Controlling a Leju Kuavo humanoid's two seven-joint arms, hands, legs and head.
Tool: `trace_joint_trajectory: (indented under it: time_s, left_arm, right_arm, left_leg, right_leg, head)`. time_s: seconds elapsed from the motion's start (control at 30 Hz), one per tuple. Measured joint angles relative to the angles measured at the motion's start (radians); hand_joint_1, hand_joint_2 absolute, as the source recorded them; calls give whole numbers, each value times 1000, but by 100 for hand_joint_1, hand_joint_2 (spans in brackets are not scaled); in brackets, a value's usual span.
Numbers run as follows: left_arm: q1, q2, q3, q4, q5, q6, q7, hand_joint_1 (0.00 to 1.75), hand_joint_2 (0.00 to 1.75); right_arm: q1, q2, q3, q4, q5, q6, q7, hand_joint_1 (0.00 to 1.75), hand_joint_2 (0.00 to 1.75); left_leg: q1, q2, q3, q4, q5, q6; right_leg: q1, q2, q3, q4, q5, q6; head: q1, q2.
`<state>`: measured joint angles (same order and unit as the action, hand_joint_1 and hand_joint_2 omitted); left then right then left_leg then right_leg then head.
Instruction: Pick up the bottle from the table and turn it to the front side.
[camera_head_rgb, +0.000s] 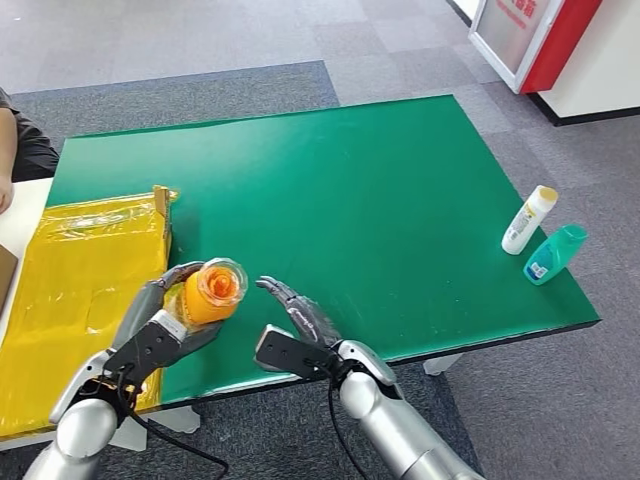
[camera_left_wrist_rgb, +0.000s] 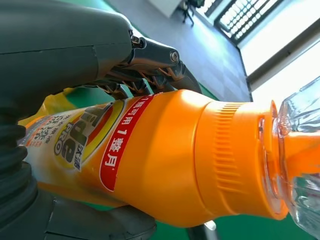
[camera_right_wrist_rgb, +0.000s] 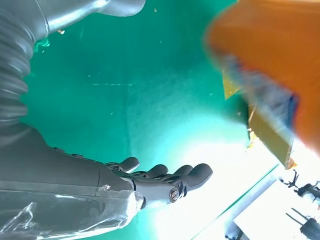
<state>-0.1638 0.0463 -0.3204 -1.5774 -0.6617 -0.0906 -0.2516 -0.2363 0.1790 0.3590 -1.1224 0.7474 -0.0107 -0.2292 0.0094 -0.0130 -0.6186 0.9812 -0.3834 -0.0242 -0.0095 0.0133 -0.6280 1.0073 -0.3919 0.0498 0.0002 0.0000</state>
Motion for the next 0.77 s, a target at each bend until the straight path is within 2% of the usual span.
trace_joint_trajectory:
  time_s: [0.13, 0.23, 0.33, 0.4, 0.57, 0.77]
  left_arm:
    - [-73, 97, 7, 1, -67, -33, 12, 175, 175]
    - [-152, 189, -1, 19, -96, -74, 23, 175, 175]
    - [-235, 274, -32, 61, -147, -112, 38, 175, 175]
    - [-275, 314, -62, 93, -178, -125, 43, 175, 175]
    - [-322, 376, -151, 178, -236, -131, 66, 175, 175]
    - [-320, 394, -226, 270, -275, -105, 102, 174, 175]
  right_arm:
    - [4, -9, -15, 0, -18, 8, -10, 0, 175]
    - [5, -15, -20, 4, -39, 10, -25, 0, 175]
    - [5, -22, -21, 10, -59, 11, -36, 0, 175]
    - [5, -25, -21, 16, -69, 12, -40, 0, 175]
    - [8, -33, -21, 27, -86, 16, -45, 0, 175]
    - [17, -39, -22, 37, -98, 19, -49, 0, 175]
  left_leg:
    - [0, 0, 0, 0, 1, -1]
    - [1, 0, 0, 0, 2, -2]
    - [1, 1, 0, 0, 2, -2]
    - [1, 1, 0, 0, 2, -2]
    - [1, 1, 0, 0, 2, -2]
    - [1, 1, -1, 0, 2, -2]
  right_leg:
    - [0, 0, 0, 0, 0, -1]
    - [1, 0, -1, 0, 1, -2]
    - [1, 0, -1, 0, 2, -3]
    - [1, 0, -1, 0, 2, -3]
    - [1, 1, -1, 0, 2, -2]
    - [1, 1, -2, 0, 2, -2]
  head:
    - [0, 0]
    - [0, 0]
    - [0, 0]
    - [0, 0]
    - [0, 0]
    - [0, 0]
